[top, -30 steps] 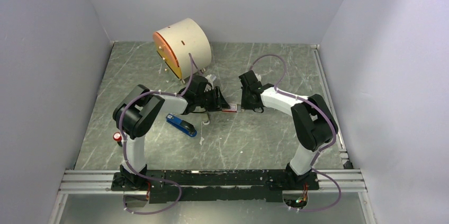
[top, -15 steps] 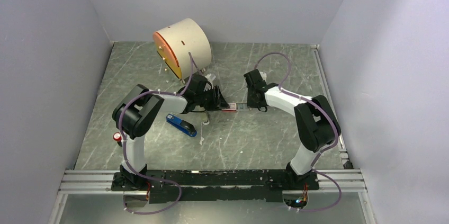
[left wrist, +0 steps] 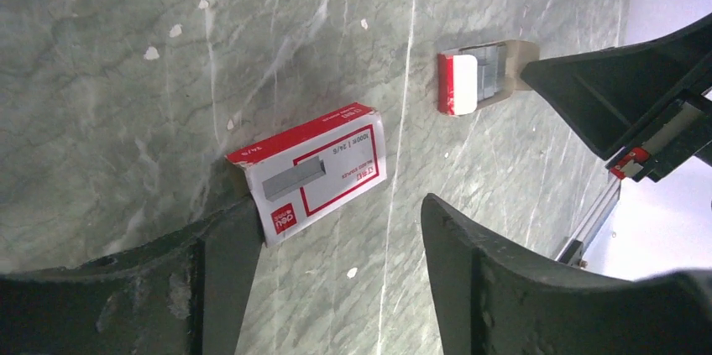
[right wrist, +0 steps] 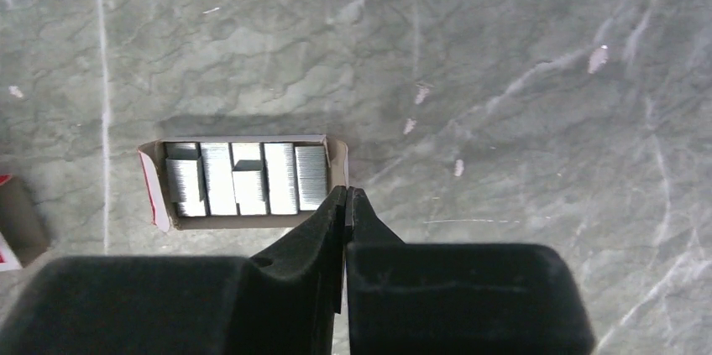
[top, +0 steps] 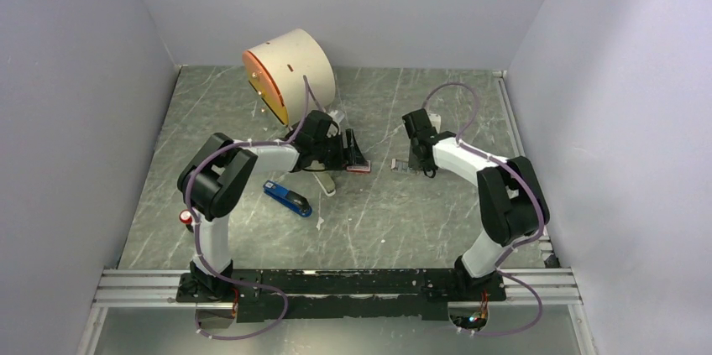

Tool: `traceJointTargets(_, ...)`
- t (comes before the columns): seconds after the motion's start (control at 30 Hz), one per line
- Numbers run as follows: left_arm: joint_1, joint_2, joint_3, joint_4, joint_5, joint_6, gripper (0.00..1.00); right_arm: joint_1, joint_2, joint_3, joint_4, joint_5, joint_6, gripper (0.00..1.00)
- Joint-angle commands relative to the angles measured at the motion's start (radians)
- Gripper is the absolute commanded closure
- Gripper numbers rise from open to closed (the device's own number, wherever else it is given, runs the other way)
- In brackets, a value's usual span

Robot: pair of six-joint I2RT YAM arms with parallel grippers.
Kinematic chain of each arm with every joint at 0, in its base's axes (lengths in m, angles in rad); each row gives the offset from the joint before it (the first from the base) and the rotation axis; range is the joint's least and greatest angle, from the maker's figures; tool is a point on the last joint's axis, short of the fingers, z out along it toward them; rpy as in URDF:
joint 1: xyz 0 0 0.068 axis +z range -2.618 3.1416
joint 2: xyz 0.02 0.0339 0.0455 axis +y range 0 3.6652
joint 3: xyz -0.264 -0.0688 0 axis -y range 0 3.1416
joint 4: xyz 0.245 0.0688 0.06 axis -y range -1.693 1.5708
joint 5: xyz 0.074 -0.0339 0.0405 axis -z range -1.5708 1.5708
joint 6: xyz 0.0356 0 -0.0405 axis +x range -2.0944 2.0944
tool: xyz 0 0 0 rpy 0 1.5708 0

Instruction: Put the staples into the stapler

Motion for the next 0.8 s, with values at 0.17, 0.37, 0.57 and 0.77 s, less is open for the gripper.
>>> traceJointTargets(0.17, -0.011, -0.018, 0.067, -0.197, -0.133, 0.105, 0.09, -0.041, -0.106, -0.034, -0.039, -0.029, 0.016, 0.7)
traceJointTargets(0.37, -0.015, -0.045, 0.085, -0.261, -0.202, 0.143, 0.03, -0.046, -0.171, -0.007, -0.073, -0.068, 0.015, 0.6)
traceJointTargets(0.57, -0.015, -0.085, 0.098, -0.273, -0.207, 0.157, 0.03, -0.046, -0.244, -0.035, -0.009, -0.255, 0.012, 0.59)
traceJointTargets(0.77, -0.015, -0.118, 0.091, -0.277, -0.225, 0.135, 0.11, -0.038, -0.265, -0.09, 0.078, -0.427, 0.072, 0.65)
